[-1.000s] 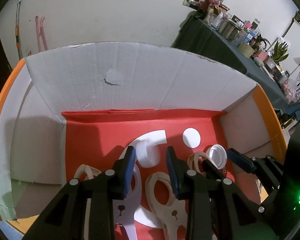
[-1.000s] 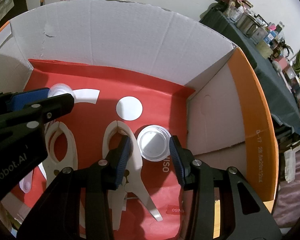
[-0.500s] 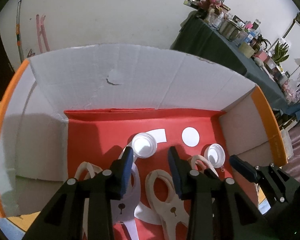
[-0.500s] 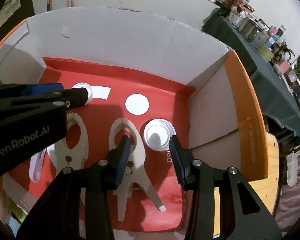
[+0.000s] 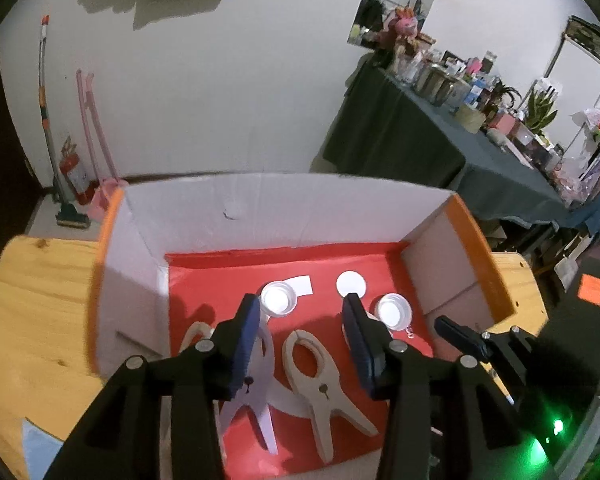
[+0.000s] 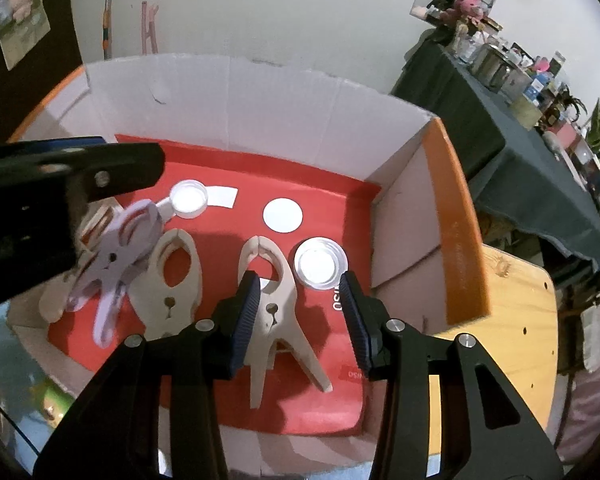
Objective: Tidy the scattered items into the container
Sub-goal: 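Withdraw both open tools from the box back over the towel pile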
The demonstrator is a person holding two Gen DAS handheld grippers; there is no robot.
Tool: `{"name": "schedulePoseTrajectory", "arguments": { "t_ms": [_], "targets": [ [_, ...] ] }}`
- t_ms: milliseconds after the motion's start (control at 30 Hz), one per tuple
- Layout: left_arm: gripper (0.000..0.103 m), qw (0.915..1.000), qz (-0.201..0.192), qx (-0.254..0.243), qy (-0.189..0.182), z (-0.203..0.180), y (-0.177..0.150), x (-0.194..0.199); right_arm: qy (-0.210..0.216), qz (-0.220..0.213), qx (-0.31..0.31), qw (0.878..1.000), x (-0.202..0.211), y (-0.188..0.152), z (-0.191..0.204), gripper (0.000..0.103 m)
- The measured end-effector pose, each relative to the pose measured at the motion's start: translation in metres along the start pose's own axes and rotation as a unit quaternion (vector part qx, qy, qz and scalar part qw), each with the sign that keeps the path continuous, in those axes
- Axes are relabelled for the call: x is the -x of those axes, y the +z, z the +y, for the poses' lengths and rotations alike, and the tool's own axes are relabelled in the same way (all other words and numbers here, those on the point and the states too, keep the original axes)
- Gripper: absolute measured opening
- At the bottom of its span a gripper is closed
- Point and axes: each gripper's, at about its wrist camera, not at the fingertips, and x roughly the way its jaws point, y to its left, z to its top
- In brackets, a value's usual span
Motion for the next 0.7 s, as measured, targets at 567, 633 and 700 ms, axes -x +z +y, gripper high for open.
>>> {"name": "schedulePoseTrajectory", "arguments": {
  "t_ms": [567, 633, 700],
  "targets": [
    [0.062, 0.9892, -0.122, -0.080, 0.007, -0.024, -0.057, 0.140, 0.015, -0.059, -0.023, 0.998, 0.091, -0.041, -0.005, 0.061],
    [0.064, 0.9860, -0.138, -0.093, 0.010, -0.027, -0.071, 0.156, 0.020, -0.072, -0.025, 0.997, 0.106, -0.051, -0.005, 0.068],
    [0.067, 0.9837, -0.147, -0.103, 0.010, -0.030, -0.084, 0.169, 0.024, -0.086, -0.026, 0.996, 0.121, -0.063, -0.007, 0.069]
  ]
}}
